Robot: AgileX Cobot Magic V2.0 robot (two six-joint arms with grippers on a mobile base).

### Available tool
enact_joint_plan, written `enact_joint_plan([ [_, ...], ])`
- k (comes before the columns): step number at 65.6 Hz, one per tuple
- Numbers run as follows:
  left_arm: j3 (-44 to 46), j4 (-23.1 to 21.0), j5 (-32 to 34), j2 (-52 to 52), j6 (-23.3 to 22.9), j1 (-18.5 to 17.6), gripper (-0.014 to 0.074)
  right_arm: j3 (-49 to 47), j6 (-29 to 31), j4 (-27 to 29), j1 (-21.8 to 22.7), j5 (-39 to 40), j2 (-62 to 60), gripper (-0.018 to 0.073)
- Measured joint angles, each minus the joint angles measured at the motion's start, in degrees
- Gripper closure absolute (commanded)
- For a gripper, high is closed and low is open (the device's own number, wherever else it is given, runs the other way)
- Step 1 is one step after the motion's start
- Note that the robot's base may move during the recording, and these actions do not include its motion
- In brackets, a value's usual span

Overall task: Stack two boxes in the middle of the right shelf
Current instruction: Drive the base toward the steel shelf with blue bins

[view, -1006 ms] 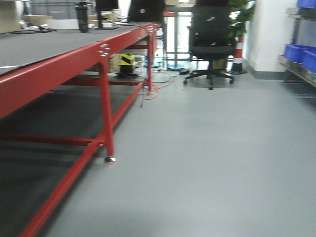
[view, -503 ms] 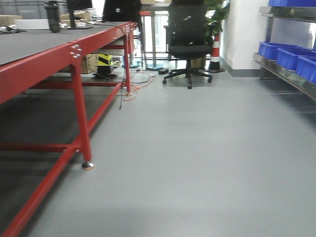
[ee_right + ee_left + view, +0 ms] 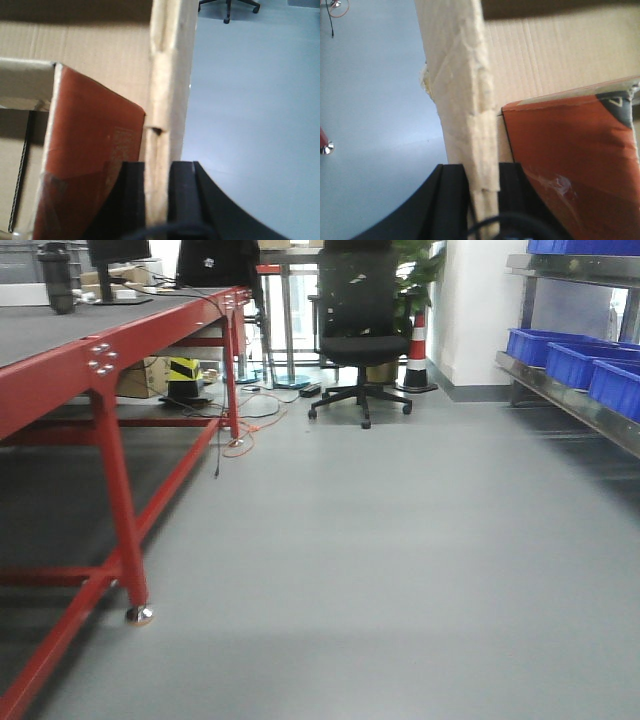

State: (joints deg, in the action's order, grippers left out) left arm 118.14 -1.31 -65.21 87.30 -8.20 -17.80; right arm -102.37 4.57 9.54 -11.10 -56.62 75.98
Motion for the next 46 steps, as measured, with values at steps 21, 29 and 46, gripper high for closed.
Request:
enact_joint_plan([
  [21,0.0,0.14,0.0,0.0,0.0,0.0,0.0708,0.0,0.0,0.0,0.0,0.0,0.0,0.0712],
  [29,0.0,0.27,0.0,0.0,0.0,0.0,0.0708,0.0,0.0,0.0,0.0,0.0,0.0,0.0712],
  [46,0.0,0.63,0.0,0.0,0.0,0.0,0.0708,0.0,-0.1,0.0,0.0,0.22,0.0,0.0712],
])
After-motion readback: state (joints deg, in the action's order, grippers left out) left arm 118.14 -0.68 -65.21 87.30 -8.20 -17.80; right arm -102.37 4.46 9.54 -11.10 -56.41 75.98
